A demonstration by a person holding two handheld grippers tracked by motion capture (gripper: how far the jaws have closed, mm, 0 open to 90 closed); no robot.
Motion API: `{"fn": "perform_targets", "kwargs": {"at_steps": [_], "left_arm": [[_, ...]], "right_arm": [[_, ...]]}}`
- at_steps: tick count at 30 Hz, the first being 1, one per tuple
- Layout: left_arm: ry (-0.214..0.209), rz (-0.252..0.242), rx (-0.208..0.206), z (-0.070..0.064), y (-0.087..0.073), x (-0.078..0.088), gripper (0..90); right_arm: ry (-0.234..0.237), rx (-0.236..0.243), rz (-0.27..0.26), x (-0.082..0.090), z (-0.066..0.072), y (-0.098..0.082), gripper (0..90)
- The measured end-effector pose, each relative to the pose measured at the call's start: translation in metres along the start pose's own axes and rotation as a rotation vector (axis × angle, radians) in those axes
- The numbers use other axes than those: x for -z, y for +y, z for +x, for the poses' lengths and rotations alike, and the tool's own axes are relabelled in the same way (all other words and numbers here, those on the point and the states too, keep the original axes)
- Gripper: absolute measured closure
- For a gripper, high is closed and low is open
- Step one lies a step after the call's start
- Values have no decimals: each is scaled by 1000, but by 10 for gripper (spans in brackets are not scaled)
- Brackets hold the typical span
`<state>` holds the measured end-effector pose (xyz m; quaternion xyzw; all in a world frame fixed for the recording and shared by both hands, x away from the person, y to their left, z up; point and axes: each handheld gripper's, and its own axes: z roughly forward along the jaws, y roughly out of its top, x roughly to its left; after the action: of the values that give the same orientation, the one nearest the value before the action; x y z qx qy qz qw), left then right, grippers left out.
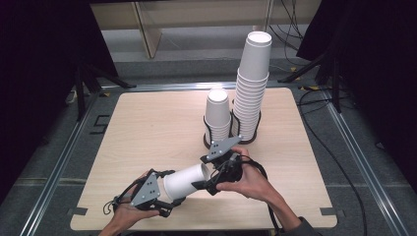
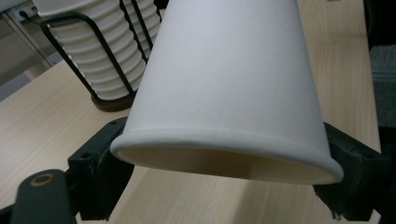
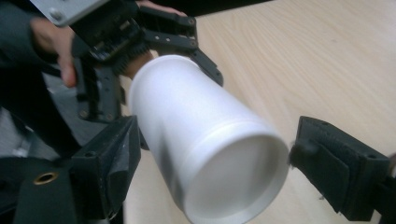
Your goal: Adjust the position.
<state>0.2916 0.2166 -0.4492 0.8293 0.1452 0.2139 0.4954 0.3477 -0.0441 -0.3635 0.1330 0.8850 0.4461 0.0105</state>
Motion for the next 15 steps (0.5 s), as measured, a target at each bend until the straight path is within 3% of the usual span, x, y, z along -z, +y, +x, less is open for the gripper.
{"fn": "perform_targets", "kwargs": {"at_steps": [1,2,3,4,5,7,9,11,15], "left_arm": [[-7,17,6,-1,0,-1,145],[-11,32,6,-2,0,-2,146],[-9,48,1,-2,0,-3,147],[-14,69,-1,-3,0,-3,148],[-15,74,-5,-3,1,-3,149],[-27,105,-14,-4,3,-2,150],[-21,112,-27,-5,4,-2,150],[-33,133,-43,-5,6,-1,151],[-48,152,-65,-5,8,-1,152]], "right_arm": [[-23,45,5,-1,1,1,160],[-25,61,21,-2,3,1,162],[-24,33,45,-2,7,1,162],[-33,97,52,-4,8,2,162],[-44,127,81,-6,11,2,162],[-57,136,129,-11,18,2,164],[-73,177,167,-16,23,2,165],[-78,233,190,-21,25,2,165],[-82,274,226,-28,28,1,166]]}}
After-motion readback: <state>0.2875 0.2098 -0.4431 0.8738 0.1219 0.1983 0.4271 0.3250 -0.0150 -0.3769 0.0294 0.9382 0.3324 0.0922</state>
